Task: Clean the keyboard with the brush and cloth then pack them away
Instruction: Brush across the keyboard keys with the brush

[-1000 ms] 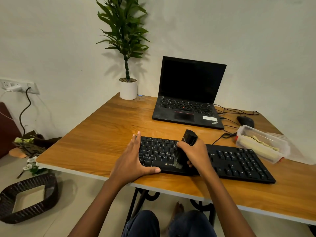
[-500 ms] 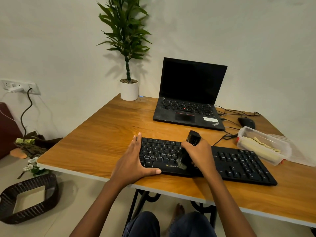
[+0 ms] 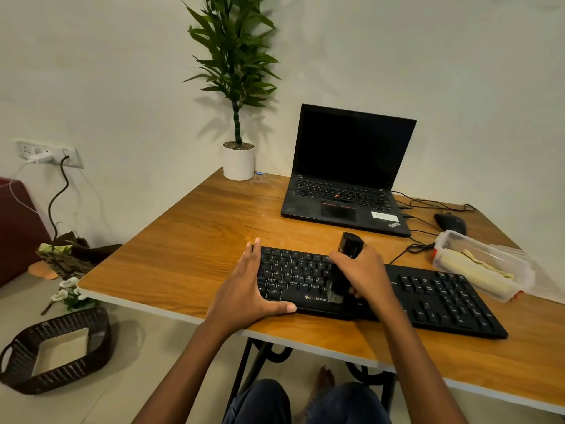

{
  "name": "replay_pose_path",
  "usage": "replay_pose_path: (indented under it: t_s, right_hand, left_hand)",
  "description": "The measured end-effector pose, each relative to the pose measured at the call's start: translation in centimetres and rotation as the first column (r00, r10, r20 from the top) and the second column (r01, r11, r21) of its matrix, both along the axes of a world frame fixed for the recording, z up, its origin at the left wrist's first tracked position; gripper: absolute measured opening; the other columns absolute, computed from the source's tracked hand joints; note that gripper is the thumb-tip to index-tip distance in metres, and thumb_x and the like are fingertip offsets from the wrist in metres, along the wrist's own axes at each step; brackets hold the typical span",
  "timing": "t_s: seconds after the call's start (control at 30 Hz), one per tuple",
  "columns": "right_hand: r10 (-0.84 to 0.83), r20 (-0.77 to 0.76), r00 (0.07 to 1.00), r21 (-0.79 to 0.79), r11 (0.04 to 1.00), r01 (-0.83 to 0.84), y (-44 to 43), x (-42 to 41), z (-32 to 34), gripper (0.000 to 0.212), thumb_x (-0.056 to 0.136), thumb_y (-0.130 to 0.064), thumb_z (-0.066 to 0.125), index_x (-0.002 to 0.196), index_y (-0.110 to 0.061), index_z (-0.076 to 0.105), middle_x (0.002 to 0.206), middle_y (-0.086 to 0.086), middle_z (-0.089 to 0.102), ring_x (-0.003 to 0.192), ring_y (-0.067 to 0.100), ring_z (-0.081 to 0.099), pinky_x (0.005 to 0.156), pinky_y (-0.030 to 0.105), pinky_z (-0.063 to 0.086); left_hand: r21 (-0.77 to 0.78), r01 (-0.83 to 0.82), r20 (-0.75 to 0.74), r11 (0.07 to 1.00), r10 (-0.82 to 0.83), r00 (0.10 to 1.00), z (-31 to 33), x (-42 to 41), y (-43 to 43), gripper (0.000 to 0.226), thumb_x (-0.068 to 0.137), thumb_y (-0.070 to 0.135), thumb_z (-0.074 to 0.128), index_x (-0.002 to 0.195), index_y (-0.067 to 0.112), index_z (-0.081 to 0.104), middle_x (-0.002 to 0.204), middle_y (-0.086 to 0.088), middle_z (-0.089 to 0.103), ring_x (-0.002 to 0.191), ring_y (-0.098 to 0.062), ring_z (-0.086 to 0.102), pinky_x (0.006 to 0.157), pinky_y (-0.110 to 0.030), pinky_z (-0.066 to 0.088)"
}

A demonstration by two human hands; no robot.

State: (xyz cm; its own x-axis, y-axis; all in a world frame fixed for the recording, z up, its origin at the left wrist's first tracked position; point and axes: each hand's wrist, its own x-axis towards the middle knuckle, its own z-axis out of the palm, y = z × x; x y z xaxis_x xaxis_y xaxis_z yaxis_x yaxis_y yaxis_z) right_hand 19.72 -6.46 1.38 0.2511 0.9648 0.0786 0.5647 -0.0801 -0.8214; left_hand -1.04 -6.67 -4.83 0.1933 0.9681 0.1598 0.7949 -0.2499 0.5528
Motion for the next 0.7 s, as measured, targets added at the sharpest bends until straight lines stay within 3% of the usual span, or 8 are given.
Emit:
replay_pose_path:
  t_s: [0.07,0.13,0.2,0.27,0.33,0.43,0.6,0.7]
  right_hand:
    - [-0.018,-0.049,0.999,0.050,0.999,0.021,0.2,0.1,0.5,0.019,0.081,-0.027,0.062,0.084,-0.009,0.055,0.072,0.006,0.061,0.049,0.015,0.055,0.038,0.021,0.043]
    - [-0.046,-0.032,0.998,0.124,0.991,0.050,0.2,-0.3,-0.1,0.018,0.079,-0.028,0.063,0.079,-0.013,0.053,0.072,0.005,0.060,0.056,0.018,0.058,0.048,0.029,0.052]
    - [-0.030,0.005,1.000,0.060,0.998,0.030,0.0,-0.6,-0.5,0.019,0.076,-0.030,0.063,0.076,-0.017,0.051,0.070,0.002,0.059,0.058,0.019,0.058,0.056,0.035,0.052]
    - [0.029,0.025,0.999,-0.063,0.998,-0.027,0.0,-0.3,0.2,0.019,0.078,-0.030,0.063,0.080,-0.013,0.053,0.070,0.003,0.059,0.052,0.017,0.054,0.047,0.027,0.046]
    - [0.019,-0.015,1.000,-0.036,0.999,-0.020,0.5,-0.1,1.2,0.020,0.080,-0.029,0.063,0.083,-0.010,0.055,0.070,0.004,0.059,0.050,0.017,0.053,0.042,0.024,0.042]
    - [-0.002,-0.042,0.999,0.115,0.993,0.007,0.3,-1.0,0.2,0.017,0.081,-0.028,0.063,0.079,-0.014,0.053,0.073,0.005,0.062,0.054,0.016,0.057,0.047,0.024,0.046]
    - [0.063,-0.039,0.997,-0.025,0.998,-0.064,0.4,-0.7,0.4,0.017,0.079,-0.023,0.064,0.073,-0.015,0.050,0.070,0.001,0.056,0.062,0.016,0.055,0.051,0.025,0.044]
    - [0.057,0.019,0.998,0.103,0.993,-0.059,0.7,-0.9,0.4,0.016,0.079,-0.024,0.064,0.077,-0.014,0.052,0.070,-0.001,0.055,0.066,0.016,0.056,0.056,0.025,0.044]
  left_hand:
    - [-0.005,0.000,-0.005,1.000,0.000,1.000,0.0,0.0,0.0,0.141,0.045,0.083,0.059,0.144,0.030,-0.025,0.157,0.005,-0.013,0.145,-0.014,0.004,0.110,-0.042,0.031]
    - [-0.002,-0.001,0.000,1.000,0.001,1.000,0.0,0.1,0.1,0.141,0.046,0.082,0.061,0.144,0.030,-0.025,0.157,0.005,-0.013,0.145,-0.014,0.004,0.110,-0.042,0.031]
    - [-0.002,0.001,0.004,1.000,-0.001,1.000,0.0,0.1,0.1,0.141,0.045,0.082,0.061,0.144,0.030,-0.024,0.157,0.005,-0.012,0.145,-0.014,0.003,0.111,-0.042,0.030]
    - [-0.013,0.009,0.006,1.000,-0.009,1.000,0.0,0.0,0.1,0.142,0.043,0.084,0.059,0.144,0.029,-0.024,0.157,0.005,-0.013,0.145,-0.014,0.003,0.112,-0.043,0.029]
    - [-0.012,0.015,0.013,1.000,-0.015,1.000,0.0,0.0,0.1,0.142,0.041,0.085,0.057,0.145,0.029,-0.024,0.157,0.005,-0.013,0.145,-0.014,0.002,0.113,-0.043,0.028]
    - [-0.010,0.008,0.017,1.000,-0.008,1.000,0.0,0.0,0.2,0.143,0.041,0.086,0.056,0.145,0.029,-0.023,0.158,0.005,-0.012,0.145,-0.014,0.002,0.113,-0.043,0.028]
    - [-0.018,0.011,0.012,1.000,-0.011,1.000,0.0,0.0,0.2,0.142,0.043,0.084,0.059,0.145,0.029,-0.023,0.158,0.005,-0.013,0.145,-0.014,0.003,0.112,-0.044,0.029]
    - [-0.016,0.010,0.027,1.000,-0.009,1.000,0.0,0.0,0.2,0.142,0.043,0.083,0.060,0.145,0.029,-0.023,0.158,0.005,-0.012,0.145,-0.014,0.003,0.112,-0.044,0.029]
